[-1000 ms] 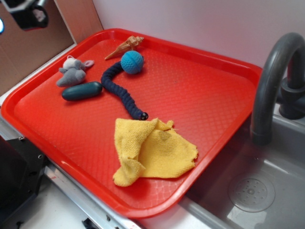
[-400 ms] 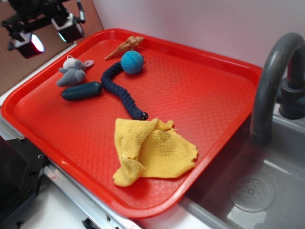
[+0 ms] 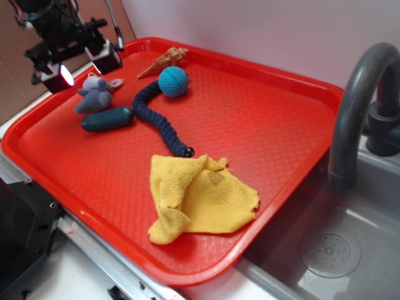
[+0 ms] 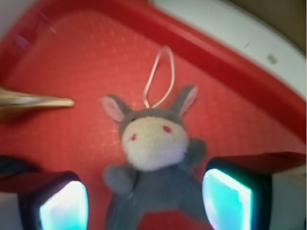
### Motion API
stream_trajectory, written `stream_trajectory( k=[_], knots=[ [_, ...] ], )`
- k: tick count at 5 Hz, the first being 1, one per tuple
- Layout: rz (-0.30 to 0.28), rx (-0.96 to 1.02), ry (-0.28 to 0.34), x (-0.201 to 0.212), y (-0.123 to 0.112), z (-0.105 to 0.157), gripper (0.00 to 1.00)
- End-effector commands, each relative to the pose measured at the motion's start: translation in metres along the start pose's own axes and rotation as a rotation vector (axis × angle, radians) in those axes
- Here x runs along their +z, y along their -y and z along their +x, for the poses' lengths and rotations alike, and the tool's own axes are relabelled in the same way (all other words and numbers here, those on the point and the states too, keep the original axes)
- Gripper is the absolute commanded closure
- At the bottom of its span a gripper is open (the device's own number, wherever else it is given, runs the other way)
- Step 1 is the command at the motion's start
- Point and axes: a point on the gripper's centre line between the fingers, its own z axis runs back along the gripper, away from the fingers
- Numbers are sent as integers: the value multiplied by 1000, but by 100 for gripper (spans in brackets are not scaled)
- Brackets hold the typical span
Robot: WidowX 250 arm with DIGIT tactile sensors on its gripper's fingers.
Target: Grab the gray animal.
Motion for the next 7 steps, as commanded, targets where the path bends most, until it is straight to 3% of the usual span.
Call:
stream_trajectory(
  k=[1,2,3,5,6,7],
  knots=[
    [22,-8,-26,-27,-8,4,0],
    [37,0,-37,-35,-11,1,10],
    [32,-16,-27,-32,-10,-4,100],
    [4,-200,-78,19,9,-7,100],
    [-35,-324,-118,53,29,-28,100],
    [-76,-469,-120,96,45,-60,100]
  ],
)
